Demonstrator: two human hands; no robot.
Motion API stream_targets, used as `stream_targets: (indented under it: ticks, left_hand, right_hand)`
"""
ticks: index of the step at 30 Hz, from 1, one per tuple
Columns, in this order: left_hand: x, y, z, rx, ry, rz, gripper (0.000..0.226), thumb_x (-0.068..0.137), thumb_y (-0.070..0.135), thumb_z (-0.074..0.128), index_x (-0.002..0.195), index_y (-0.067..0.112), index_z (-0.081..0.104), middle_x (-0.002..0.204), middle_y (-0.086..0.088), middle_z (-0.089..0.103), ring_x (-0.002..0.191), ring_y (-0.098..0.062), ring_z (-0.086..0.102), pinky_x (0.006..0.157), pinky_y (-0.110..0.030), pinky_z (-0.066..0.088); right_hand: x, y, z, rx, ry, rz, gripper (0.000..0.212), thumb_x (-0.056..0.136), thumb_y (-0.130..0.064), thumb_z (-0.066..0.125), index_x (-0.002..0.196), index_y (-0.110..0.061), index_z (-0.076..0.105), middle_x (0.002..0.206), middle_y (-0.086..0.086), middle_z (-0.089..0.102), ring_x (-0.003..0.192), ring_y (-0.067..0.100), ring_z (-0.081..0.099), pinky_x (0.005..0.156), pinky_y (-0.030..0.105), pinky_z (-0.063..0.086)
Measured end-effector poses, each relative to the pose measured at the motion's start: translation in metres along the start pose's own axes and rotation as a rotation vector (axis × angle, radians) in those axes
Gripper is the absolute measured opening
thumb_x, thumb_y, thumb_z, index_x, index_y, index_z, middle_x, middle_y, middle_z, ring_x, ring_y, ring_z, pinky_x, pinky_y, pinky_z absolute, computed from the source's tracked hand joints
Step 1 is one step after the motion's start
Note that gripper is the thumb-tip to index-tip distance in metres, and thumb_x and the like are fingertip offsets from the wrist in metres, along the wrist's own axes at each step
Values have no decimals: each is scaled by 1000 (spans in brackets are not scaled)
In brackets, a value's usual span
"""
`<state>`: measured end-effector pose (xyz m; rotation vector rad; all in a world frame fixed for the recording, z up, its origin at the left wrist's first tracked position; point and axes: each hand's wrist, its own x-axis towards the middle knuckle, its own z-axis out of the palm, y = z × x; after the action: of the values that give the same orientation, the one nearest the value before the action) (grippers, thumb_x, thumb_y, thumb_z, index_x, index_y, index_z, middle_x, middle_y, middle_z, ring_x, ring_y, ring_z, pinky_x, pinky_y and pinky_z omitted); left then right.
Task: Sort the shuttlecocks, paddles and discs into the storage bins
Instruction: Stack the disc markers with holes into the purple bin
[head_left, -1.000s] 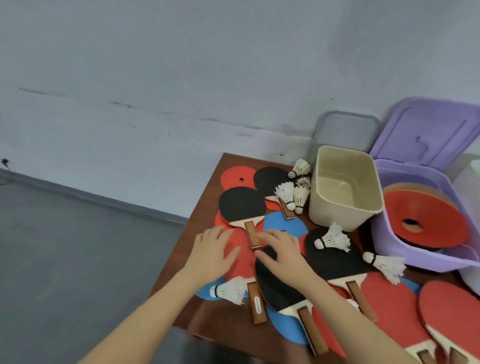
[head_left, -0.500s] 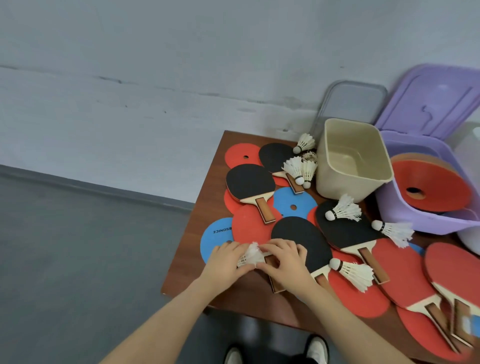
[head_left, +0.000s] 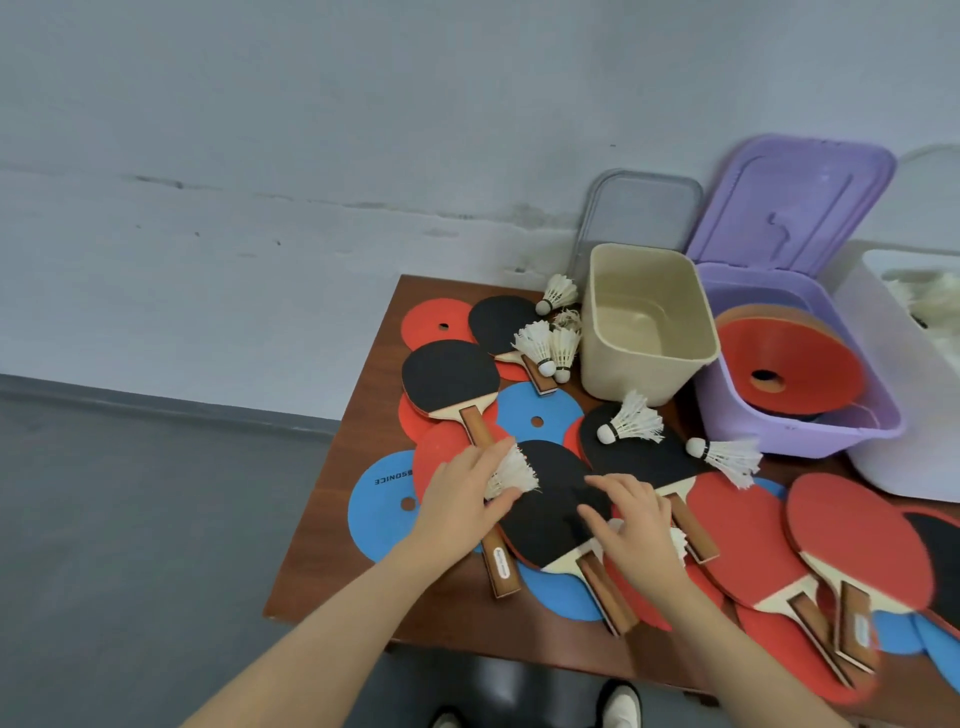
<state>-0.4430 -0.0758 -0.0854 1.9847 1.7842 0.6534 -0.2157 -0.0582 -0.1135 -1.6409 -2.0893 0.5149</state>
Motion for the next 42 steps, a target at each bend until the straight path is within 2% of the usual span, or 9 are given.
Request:
stream_targets:
  ticks: [4, 9, 13, 19, 26, 31, 35, 39, 42]
  left_hand:
    - [17, 28, 15, 61, 15, 35, 54, 93, 42, 49, 143, 31, 31, 118, 3, 51, 106, -13, 47, 87, -27, 37]
    - [27, 54, 31, 73, -2, 23, 55, 94, 42, 47, 145, 31, 27, 114, 4, 48, 103, -11, 47, 86, -23, 38]
    - [31, 61, 38, 74, -29, 15, 55, 95, 41, 47, 145, 30, 27, 117, 3, 48, 106, -11, 45, 88, -24, 39]
    - [43, 67, 35, 26, 23, 41, 56, 93, 38, 52, 144, 26, 32, 127, 2, 50, 114, -15, 48, 95, -30, 41]
    - [73, 99, 21, -90, 96, 130, 65, 90, 39, 55, 146, 28, 25, 124, 0, 55, 113, -18, 51, 89, -33, 45]
    - [108, 149, 14, -71, 152, 180, 63, 89, 39, 56, 144, 29, 27, 128, -1, 54, 113, -20, 51, 91, -35, 44]
    - [143, 200, 21, -54, 201, 209, 59, 89, 40, 56, 143, 31, 32, 127, -2, 55, 110, -21, 52, 90, -33, 42]
    - [180, 268, 49, -74, 227, 242, 52, 88, 33, 61, 135, 16, 46, 130, -4, 52, 115, -22, 50, 92, -27, 35]
    - [201, 316, 78, -88, 218, 268, 48, 86, 37, 59, 129, 16, 49, 129, 0, 51, 113, -21, 53, 90, -37, 44]
  right_hand:
    - [-5, 39, -32, -47, -27, 51, 35, 85, -32, 65, 118, -32, 57, 108, -19, 51, 108, 9, 48, 86, 26, 19]
    - [-11, 58, -48, -166, -234, -41, 52, 84, -50, 58, 132, -36, 42, 120, -20, 46, 118, 1, 39, 94, 23, 14]
    - [-9, 61, -41, -219, -294, -99, 52, 85, -45, 56, 134, -36, 39, 126, -17, 49, 122, 6, 38, 97, 25, 16]
    - [-16, 65, -48, -115, -44, -156, 40, 83, -50, 44, 117, -34, 58, 101, -16, 59, 97, 4, 52, 81, 24, 21]
    - [-2, 53, -76, -48, 245, -112, 35, 85, -45, 50, 115, -32, 62, 104, -15, 61, 101, -2, 49, 81, 24, 26]
    - [30, 61, -122, 19, 425, -175, 36, 85, -42, 51, 115, -27, 65, 103, -9, 63, 93, 4, 55, 78, 35, 37]
    - [57, 96, -169, 71, 533, -206, 32, 85, -40, 54, 112, -27, 66, 103, -7, 64, 95, 7, 59, 77, 39, 39]
    - [71, 151, -225, 113, 549, -214, 32, 86, -41, 55, 115, -32, 64, 102, -11, 61, 98, 4, 58, 78, 43, 44]
    - [81, 196, -266, 106, 571, -227, 31, 87, -42, 52, 113, -31, 66, 100, -8, 60, 92, 9, 58, 78, 45, 42]
